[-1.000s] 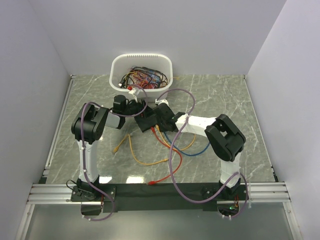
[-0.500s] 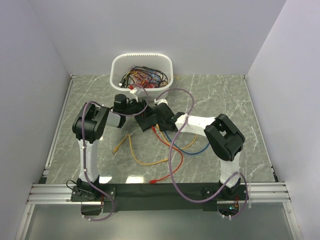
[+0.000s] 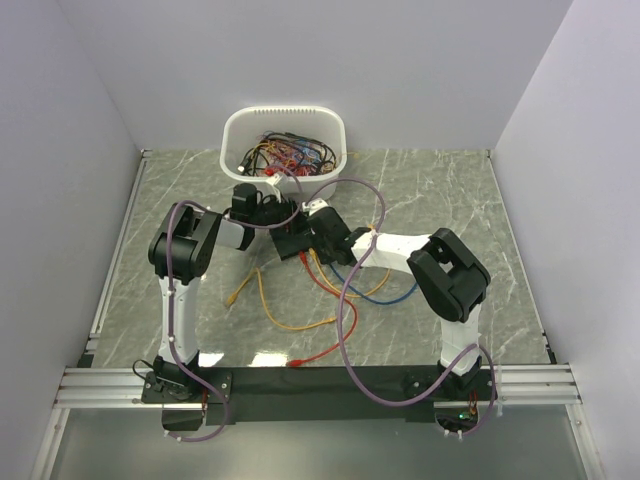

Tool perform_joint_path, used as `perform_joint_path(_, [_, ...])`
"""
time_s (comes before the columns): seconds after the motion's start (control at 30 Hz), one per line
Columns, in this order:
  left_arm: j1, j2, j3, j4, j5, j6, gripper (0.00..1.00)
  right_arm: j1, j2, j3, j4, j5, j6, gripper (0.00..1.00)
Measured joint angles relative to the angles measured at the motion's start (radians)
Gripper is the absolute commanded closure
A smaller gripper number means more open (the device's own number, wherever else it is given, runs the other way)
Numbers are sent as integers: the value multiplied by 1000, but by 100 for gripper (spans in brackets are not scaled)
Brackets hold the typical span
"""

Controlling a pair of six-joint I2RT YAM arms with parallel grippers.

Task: Insert the plug into the switch port

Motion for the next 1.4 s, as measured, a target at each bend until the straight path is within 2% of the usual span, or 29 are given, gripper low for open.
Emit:
perform_joint_path(0.2, [-3,0,-12,12,-14,6,15,2,3,2,-1,5,2,100])
perform_joint_path(0.43, [-10,-5,-87,103,-84,-5,18,3,-14,-36,50,3,-9,100])
perform_joint_path(0.53, [-14,-11,-109,118,-107,-15,24,3,-35,-79,93,-7,-16,100])
perform_joint_path(0.67, [-19,-28,-148,132,-142,-29,46,-10,-70,-134,126,-37,-19,100])
perform_joint_path(0.87, [-16,-46,-177,113,-201,-111,64,-37,-95,-164,133,-106,-19,100])
perform_joint_path(1.23, [-13,-48,-179,117,-207,-128,73,-57,-95,-165,132,-153,-35,100])
perform_joint_path(1.4, [-14,-47,-195,134,-217,-147,74,-68,-95,-166,133,-175,-38,100])
